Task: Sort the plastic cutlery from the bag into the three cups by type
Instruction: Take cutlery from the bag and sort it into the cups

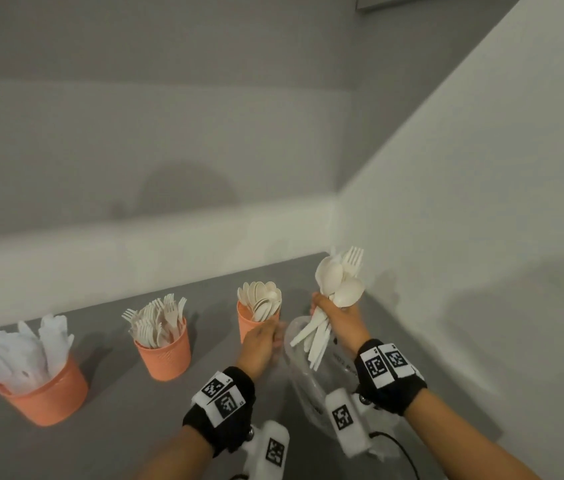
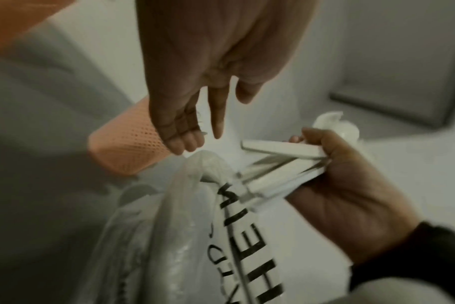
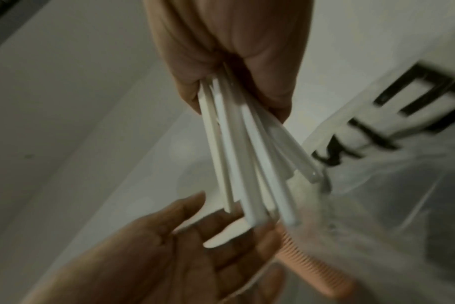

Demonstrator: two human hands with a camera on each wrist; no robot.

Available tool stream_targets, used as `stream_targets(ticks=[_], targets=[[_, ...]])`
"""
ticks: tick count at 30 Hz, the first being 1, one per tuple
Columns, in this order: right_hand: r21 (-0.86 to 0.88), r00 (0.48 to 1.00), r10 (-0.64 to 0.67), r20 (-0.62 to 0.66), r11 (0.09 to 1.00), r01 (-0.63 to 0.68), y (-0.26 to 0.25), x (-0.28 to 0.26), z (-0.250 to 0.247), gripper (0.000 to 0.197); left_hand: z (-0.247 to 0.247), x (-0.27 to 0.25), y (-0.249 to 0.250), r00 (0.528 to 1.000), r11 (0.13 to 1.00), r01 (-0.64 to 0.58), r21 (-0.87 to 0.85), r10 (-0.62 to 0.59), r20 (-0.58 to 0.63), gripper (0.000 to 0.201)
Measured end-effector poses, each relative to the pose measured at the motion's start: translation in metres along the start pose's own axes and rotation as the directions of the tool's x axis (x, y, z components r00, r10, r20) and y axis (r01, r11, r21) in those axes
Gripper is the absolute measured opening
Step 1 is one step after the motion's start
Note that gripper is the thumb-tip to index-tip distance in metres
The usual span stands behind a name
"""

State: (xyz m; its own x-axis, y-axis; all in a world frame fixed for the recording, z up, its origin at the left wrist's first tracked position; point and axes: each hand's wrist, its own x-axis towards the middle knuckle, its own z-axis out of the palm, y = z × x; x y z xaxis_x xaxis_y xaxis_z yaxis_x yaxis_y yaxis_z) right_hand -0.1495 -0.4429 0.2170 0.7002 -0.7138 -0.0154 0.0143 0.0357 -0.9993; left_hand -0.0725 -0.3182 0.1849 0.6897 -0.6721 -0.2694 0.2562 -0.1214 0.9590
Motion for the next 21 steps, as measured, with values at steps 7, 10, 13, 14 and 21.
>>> stream_targets(ticks=[7, 10, 13, 14, 21], targets=[[0.111, 0.995, 0.058, 0.079, 0.992, -0.066, 0.014, -0.009, 0.097, 0.017, -0.048, -0.026, -0.002, 0.973, 0.902, 0.213, -0.375, -0.230, -0.001, 0.050], [0.133, 0.986, 0.162, 0.045, 0.977, -0.166, 0.027, -0.016, 0.134, 0.011, -0.074, -0.040, -0.009, 0.966, 0.881, 0.217, -0.421, -0.255, -0.035, 0.034], [0.170, 0.985, 0.159, 0.068, 0.971, -0.168, 0.030, -0.021, 0.165, 0.032, -0.097, -0.054, -0.013, 0.962, 0.856, 0.201, -0.476, -0.264, -0.068, 0.026], [0.173, 0.985, 0.149, 0.087, 0.972, -0.162, 0.030, -0.023, 0.173, 0.030, -0.103, -0.058, -0.013, 0.961, 0.844, 0.195, -0.500, -0.265, -0.073, 0.025], [0.119, 0.961, 0.106, 0.256, 0.983, -0.140, 0.028, -0.038, 0.222, 0.024, -0.157, -0.075, -0.006, 0.963, 0.702, 0.109, -0.704, -0.250, -0.101, 0.042]])
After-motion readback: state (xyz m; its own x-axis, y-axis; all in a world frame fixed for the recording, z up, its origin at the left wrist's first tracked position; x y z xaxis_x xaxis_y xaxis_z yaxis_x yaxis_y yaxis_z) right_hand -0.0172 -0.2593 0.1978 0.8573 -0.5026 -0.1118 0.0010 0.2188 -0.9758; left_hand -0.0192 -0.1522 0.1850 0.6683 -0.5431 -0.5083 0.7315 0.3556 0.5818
